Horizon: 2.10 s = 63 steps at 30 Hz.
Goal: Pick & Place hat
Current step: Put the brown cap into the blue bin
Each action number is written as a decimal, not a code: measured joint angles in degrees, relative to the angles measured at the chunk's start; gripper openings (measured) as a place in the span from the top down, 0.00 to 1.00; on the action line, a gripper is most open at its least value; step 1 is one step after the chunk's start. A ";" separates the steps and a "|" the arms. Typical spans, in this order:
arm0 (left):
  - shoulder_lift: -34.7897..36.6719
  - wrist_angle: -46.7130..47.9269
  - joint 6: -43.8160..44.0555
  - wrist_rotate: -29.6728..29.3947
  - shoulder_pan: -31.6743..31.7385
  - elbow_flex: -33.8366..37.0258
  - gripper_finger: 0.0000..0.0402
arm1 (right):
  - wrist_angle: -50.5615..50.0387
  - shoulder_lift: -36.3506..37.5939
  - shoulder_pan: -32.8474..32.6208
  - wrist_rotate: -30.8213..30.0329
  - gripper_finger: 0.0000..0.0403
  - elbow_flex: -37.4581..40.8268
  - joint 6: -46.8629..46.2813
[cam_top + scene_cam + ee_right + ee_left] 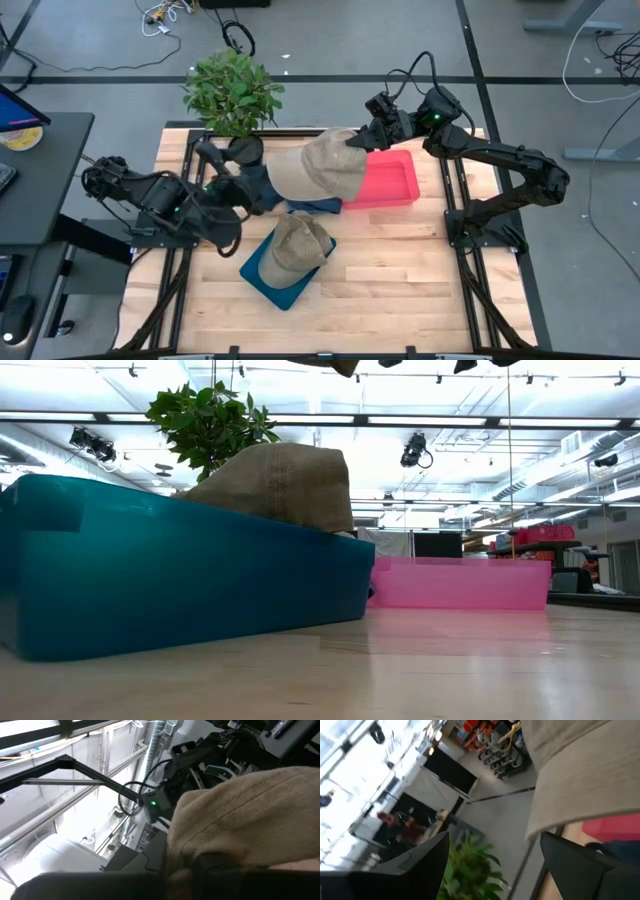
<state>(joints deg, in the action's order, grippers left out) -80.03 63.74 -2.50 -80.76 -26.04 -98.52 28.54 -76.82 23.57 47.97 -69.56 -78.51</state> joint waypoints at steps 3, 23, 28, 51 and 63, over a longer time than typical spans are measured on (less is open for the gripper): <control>0.73 7.13 12.53 1.87 0.05 0.02 0.21 | 0.92 0.00 0.00 0.10 0.89 0.00 0.04; 6.19 18.08 39.53 8.96 5.61 0.00 0.21 | -4.82 -5.64 -6.80 1.46 0.89 -4.93 7.53; 7.55 17.01 39.53 10.63 8.62 0.00 0.21 | -7.41 -12.72 -9.04 5.06 0.89 -12.79 12.29; 8.89 11.64 41.88 11.57 15.67 0.02 0.21 | -26.80 -24.40 -14.15 5.07 0.89 -21.62 31.98; 8.96 4.84 33.43 18.53 20.42 0.02 0.21 | -20.31 -24.44 -15.35 5.20 0.89 -21.62 38.92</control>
<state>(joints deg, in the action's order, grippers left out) -71.07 68.58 30.93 -62.23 -5.62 -98.50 8.22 -101.25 8.23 53.17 -91.18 -39.58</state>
